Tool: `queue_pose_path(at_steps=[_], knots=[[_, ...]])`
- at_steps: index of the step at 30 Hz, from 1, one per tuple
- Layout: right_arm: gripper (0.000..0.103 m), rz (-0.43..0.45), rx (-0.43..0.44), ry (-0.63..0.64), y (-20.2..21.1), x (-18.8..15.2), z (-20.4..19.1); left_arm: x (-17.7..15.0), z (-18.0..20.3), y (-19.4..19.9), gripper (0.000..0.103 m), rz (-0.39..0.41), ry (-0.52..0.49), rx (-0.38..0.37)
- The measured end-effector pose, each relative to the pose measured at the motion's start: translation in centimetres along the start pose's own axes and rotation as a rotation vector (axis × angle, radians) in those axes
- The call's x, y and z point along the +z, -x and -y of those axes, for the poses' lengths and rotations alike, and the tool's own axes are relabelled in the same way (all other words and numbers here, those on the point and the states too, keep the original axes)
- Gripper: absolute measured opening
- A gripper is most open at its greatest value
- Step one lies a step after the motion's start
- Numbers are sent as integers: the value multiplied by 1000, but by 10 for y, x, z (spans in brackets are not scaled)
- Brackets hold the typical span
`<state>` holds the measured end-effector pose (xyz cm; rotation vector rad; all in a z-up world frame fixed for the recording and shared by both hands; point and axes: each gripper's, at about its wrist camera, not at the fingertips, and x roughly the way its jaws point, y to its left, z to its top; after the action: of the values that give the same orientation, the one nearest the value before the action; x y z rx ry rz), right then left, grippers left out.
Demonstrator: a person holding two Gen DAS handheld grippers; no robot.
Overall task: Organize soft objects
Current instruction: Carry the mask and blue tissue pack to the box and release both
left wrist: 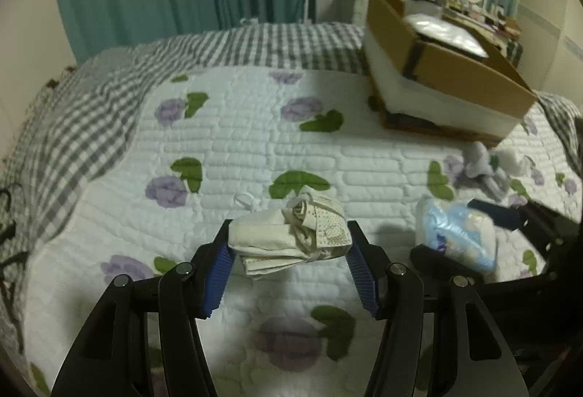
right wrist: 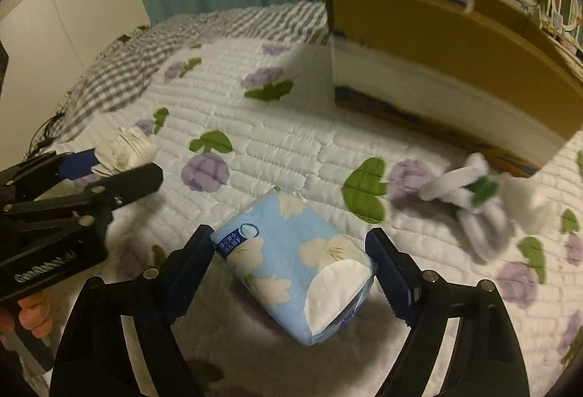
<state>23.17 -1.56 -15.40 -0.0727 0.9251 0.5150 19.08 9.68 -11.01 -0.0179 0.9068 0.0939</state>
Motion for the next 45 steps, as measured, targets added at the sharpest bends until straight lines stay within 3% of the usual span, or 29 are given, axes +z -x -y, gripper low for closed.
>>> queue_pose_path(at_steps=[10,17,24,33,39,45], knots=[[85,156,-87,32,115,17,19,14,36,69,57,105,-62,-7],[85,286,-126,44,203,48,41,45,76,128,58,229,-116,-37],[85,368,-170,55,253,94,66,90,110,150,58,302,-147,-75],[85,366,-191,32,233,154,116,156,137,119,58,323,-133,-107],[85,350,-177,-18,173,172,156,183,163,63,58,314,-215,-95],[85,315,-153,-70,113,180,195,196,177,-5,58,256,-247,-86]])
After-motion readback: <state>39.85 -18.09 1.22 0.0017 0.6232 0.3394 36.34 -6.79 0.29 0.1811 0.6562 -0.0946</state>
